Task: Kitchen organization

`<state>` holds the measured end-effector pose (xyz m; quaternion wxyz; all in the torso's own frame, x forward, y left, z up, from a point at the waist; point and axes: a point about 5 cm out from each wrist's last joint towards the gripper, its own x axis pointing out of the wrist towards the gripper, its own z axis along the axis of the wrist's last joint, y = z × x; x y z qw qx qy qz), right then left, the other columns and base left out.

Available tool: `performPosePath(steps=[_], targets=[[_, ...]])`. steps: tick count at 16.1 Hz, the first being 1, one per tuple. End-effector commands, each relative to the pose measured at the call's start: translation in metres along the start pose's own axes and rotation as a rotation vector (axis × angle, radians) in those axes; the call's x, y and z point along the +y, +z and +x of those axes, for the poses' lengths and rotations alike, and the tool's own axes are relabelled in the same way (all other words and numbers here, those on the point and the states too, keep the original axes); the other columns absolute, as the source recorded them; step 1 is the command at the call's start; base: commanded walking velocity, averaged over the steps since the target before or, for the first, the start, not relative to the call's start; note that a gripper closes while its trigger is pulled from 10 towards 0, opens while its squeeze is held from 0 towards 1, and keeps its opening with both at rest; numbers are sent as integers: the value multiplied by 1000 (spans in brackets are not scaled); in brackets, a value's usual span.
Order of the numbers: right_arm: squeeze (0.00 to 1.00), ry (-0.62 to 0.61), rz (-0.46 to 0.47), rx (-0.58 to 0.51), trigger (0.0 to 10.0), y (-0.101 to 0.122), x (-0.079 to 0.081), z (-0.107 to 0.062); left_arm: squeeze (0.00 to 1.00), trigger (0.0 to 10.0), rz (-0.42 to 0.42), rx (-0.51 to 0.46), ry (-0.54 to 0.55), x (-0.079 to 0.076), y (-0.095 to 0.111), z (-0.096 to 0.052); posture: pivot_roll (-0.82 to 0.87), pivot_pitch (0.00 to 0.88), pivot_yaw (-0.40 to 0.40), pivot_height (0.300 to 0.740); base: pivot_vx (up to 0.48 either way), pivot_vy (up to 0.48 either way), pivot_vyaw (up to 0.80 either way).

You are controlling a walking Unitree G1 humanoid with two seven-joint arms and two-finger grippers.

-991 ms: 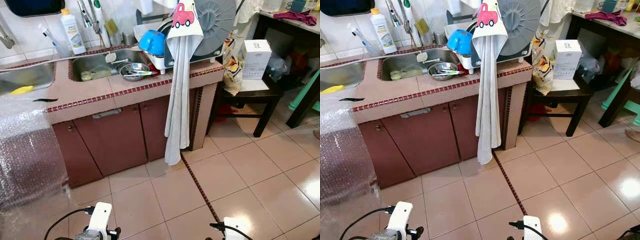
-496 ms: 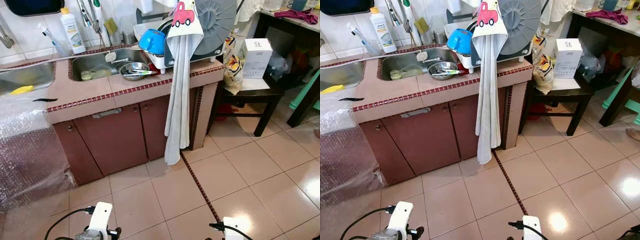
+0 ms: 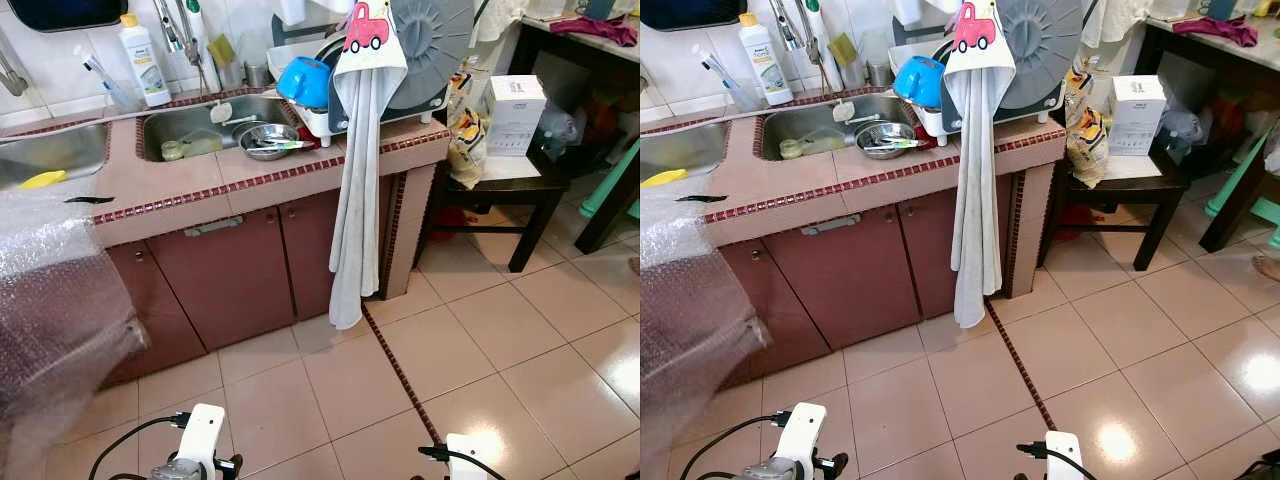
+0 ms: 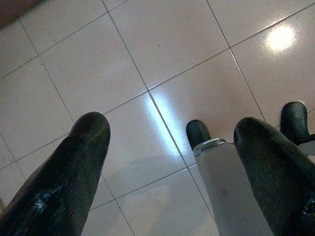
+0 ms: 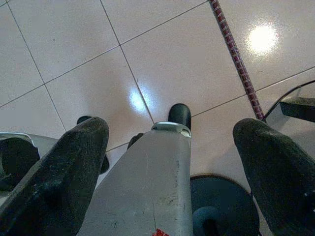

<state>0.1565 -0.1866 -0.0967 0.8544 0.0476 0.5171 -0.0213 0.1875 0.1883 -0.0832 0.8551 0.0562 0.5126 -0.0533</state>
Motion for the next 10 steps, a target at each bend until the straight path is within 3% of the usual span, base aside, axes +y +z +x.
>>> performPosePath(steps=[1,10], targets=[[0,5,0,-5,10000,3,2,0,0,10000,13,-8,8,2,5,0,-74,0,92,740,0,0,0],[0,27,-35,-24,10000,8,5,1,0,10000,21,10,-10,-3,-2,0,-75,0,84,740,0,0,0]])
